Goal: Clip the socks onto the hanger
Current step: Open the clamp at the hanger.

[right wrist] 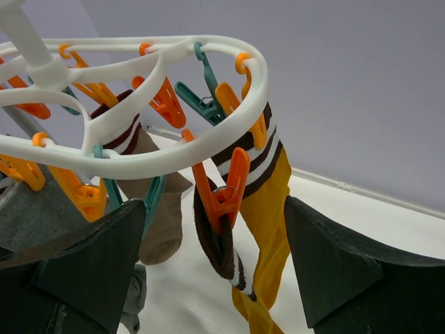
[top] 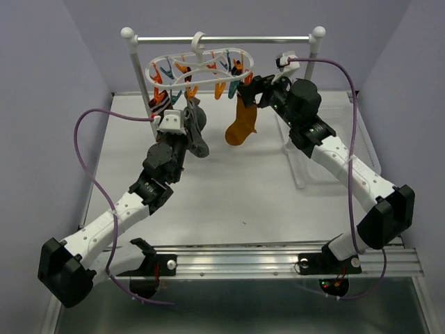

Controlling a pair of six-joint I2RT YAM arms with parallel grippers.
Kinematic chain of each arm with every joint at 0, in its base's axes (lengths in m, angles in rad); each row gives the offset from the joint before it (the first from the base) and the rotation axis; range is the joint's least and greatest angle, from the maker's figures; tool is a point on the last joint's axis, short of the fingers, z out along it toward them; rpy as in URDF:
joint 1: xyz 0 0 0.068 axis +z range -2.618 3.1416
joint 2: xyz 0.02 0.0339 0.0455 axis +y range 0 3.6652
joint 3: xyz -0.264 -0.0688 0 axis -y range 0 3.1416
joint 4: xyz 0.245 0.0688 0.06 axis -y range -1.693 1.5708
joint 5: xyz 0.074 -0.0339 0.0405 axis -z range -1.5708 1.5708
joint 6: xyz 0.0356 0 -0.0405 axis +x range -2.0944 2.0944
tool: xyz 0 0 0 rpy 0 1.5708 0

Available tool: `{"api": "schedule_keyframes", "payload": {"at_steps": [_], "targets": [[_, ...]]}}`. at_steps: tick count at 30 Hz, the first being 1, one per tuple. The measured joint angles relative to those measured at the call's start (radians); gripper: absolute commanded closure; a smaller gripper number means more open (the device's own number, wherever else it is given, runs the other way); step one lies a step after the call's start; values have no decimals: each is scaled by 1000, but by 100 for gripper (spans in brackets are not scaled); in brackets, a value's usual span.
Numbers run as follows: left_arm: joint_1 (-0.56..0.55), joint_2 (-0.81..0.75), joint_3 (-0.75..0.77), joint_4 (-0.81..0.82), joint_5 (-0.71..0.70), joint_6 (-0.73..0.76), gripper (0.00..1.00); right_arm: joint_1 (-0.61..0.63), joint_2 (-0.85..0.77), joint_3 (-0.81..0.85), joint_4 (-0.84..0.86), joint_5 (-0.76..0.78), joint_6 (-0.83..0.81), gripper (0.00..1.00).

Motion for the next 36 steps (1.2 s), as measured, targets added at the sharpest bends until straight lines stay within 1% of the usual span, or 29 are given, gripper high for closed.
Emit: {"api": "schedule_keyframes", "payload": {"at_steps": [9,23,29,36], "targets": [[0,0,1,0,19,-2,100,0,64,38,13,-60,35,15],[0,33,19,0,34,-2,100,0,63,40,24,-167,95,14],[0,33,19,0,36,-2,100,0,42,32,24,-136,93,12],[0,33,19,0,43,-2,100,0,-59,-19,17,-17,51,8]]}}
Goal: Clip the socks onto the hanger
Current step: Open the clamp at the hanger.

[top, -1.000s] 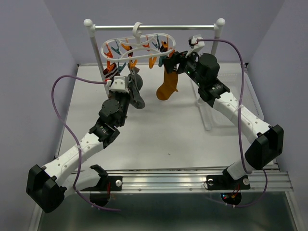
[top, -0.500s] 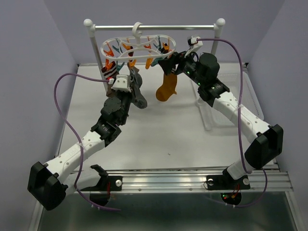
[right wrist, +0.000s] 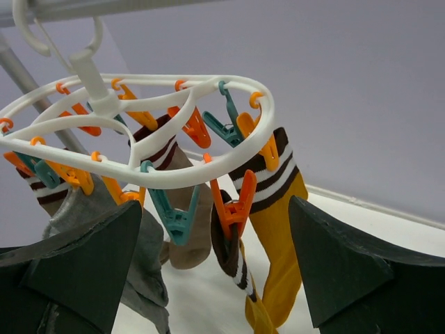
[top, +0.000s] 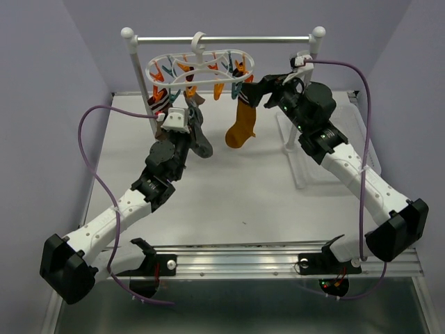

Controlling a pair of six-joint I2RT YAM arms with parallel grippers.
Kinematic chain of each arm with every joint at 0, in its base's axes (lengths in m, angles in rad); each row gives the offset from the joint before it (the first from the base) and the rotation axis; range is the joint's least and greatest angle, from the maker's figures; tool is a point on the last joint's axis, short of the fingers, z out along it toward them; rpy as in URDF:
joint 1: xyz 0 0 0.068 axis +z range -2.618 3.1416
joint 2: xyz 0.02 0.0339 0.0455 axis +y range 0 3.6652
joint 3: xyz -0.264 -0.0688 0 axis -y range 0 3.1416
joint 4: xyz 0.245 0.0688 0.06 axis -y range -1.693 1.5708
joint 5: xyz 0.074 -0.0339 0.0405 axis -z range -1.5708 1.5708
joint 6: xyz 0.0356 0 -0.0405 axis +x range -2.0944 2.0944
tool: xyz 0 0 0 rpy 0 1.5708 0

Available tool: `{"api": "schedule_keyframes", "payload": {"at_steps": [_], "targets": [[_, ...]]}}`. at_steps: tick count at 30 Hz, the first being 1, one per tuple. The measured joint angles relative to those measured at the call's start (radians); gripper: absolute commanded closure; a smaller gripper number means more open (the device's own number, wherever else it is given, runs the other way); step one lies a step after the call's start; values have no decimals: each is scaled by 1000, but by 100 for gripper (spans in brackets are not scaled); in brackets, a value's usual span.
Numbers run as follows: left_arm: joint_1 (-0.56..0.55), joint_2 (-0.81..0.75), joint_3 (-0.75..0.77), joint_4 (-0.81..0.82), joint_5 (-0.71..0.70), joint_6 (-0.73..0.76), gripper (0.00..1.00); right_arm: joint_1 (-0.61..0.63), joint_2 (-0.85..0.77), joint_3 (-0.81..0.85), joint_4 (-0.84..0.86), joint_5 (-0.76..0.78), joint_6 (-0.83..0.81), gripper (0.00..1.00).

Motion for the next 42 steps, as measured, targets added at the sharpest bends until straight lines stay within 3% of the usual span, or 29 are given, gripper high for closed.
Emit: {"api": "schedule_keyframes", "payload": {"at_steps": [8,17,38,42], "targets": [[0,0,14,2,18,1,100,0,-85,-37,1,-102,-11,7],[0,0,14,0,42,4,100,0,25,-20,-3,-250,25,9],[0,0,14,0,54,4,100,0,165,78,16,-192,40,15],[0,1,14,2,54,4,100,0,195,78,48,-191,22,20]]}}
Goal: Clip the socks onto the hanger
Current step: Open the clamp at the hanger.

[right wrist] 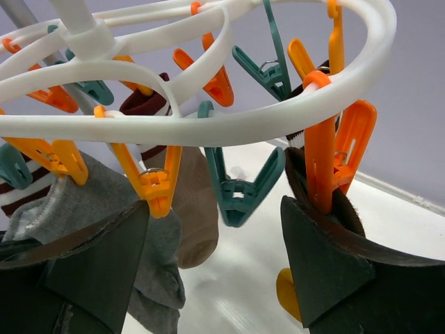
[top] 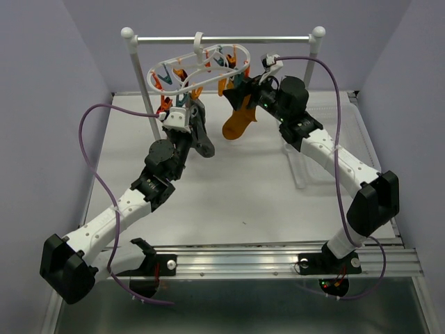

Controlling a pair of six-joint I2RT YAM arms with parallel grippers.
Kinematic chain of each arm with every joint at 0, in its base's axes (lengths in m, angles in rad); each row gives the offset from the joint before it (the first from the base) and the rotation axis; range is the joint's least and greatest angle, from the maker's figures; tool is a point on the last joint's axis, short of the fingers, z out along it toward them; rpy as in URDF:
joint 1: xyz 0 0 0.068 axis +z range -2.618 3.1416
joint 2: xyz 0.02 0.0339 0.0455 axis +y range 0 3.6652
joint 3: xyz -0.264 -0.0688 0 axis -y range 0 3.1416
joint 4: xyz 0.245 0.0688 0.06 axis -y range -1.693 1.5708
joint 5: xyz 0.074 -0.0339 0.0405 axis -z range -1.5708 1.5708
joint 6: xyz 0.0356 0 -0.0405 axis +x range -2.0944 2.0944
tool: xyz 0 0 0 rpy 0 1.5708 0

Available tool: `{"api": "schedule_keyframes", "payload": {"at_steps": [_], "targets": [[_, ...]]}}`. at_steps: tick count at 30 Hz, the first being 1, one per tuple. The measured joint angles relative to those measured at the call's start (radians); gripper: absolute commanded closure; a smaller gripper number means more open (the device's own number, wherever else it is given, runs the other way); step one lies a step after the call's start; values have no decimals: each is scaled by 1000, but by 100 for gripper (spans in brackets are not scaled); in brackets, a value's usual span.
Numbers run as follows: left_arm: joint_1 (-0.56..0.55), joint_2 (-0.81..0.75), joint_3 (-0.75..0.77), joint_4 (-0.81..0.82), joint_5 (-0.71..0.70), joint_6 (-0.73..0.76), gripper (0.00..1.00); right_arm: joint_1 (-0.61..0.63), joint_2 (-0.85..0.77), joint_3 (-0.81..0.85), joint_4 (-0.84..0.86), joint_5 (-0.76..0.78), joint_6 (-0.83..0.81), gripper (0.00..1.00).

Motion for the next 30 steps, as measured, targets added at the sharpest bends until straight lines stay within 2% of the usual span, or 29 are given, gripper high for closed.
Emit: {"api": "schedule_keyframes", "payload": {"at_steps": [11,30], "targets": [[0,11,2,6,0,0,100,0,7,-16,114,-1,-37,21],[0,11,4,6,1,-4,100,0,7,-17,139,12,-76,28]]}}
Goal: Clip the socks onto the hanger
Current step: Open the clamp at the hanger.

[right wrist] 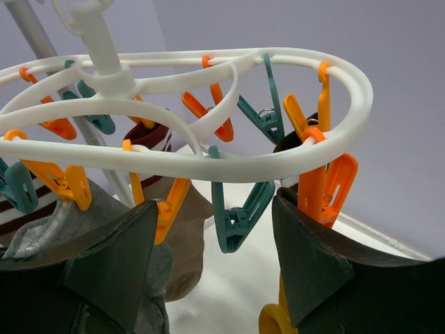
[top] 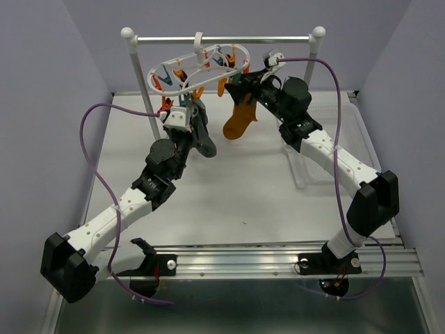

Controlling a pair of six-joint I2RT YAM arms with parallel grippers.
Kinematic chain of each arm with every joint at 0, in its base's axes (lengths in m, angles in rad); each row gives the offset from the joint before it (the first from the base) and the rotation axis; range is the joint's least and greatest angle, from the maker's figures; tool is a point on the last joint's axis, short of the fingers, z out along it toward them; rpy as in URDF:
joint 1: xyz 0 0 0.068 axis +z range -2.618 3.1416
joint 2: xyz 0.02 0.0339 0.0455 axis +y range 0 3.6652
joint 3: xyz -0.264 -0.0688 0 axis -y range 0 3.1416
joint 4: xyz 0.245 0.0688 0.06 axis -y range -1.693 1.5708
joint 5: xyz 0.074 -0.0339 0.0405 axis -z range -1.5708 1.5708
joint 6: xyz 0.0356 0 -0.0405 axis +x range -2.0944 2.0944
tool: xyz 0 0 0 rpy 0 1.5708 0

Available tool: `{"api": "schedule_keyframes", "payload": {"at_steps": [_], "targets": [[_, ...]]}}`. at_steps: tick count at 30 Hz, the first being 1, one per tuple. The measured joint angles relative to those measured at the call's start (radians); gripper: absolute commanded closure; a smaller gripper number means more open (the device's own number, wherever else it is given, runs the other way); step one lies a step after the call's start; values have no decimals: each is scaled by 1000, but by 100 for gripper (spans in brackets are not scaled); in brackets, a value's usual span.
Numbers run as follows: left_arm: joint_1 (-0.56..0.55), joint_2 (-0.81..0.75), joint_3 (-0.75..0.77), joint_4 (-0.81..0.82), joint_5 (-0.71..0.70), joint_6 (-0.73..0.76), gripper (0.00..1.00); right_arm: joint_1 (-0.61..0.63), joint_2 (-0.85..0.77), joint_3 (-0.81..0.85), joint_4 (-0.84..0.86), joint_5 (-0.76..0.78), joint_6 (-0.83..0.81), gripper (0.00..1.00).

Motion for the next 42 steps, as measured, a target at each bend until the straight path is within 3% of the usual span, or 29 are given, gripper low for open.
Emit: {"api": "schedule_keyframes", "payload": {"at_steps": [28,42], "targets": [[0,0,0,1,3,-4,100,0,0,-23,84,46,-21,30],[0,0,0,7,-2,-7,100,0,2,-23,105,38,-24,24]]}}
